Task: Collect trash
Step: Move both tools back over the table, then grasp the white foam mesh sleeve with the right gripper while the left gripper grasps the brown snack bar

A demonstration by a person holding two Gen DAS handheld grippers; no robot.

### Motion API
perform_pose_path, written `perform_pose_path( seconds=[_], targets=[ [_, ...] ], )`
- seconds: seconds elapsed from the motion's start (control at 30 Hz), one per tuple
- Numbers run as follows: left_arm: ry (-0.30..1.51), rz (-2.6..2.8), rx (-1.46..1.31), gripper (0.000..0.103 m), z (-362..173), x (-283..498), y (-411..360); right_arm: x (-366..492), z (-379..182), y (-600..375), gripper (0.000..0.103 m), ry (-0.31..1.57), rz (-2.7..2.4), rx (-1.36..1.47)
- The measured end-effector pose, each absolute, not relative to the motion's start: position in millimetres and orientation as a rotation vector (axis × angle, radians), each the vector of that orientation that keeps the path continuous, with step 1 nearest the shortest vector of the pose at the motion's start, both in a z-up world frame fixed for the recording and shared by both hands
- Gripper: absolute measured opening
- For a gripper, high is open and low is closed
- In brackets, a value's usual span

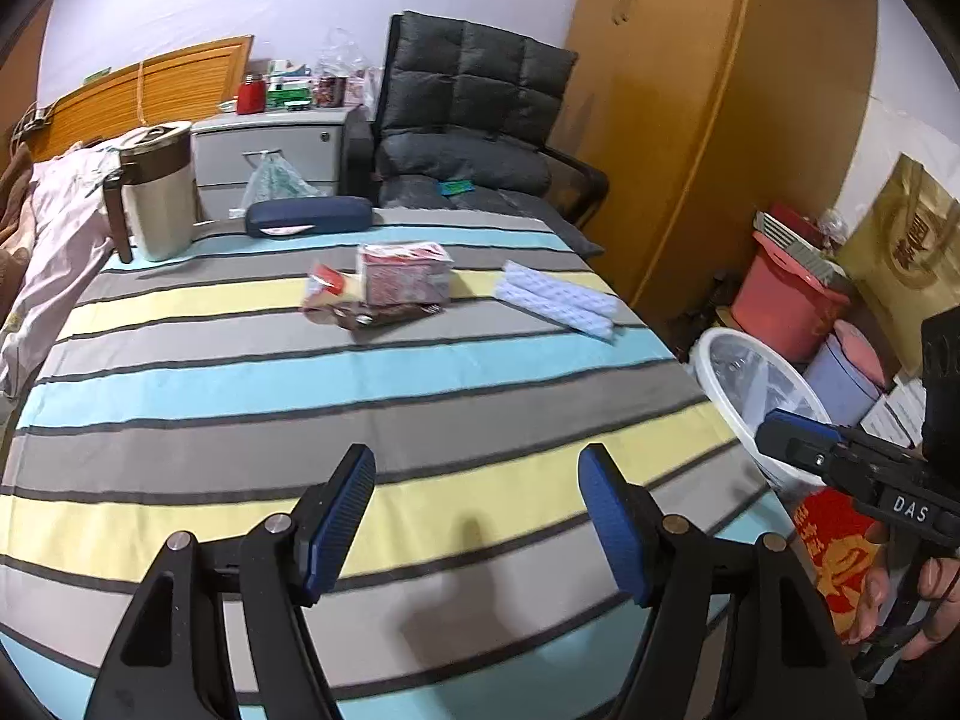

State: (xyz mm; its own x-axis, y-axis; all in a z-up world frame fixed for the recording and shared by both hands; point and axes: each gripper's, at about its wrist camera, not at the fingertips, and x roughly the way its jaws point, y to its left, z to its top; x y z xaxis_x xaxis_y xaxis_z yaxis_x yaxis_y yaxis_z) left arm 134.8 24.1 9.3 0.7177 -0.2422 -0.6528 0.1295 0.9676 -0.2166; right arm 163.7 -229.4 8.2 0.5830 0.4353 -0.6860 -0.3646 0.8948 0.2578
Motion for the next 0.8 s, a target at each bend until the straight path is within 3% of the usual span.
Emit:
perform_pose_path(
  seconds=[0.07,0.8],
  targets=[
    [0.744,-0.193,-0.161,0.072,10.2,139.1,31.0,168.7,7.9,-227.1,0.055,0.827,0.477,0.085],
    [0.808,-0.153,-0.133,0.072,-9.9,229.5,64.0,252.7,-7.9,-218.3,0.055,0.878,0.434,-0.067]
  ],
)
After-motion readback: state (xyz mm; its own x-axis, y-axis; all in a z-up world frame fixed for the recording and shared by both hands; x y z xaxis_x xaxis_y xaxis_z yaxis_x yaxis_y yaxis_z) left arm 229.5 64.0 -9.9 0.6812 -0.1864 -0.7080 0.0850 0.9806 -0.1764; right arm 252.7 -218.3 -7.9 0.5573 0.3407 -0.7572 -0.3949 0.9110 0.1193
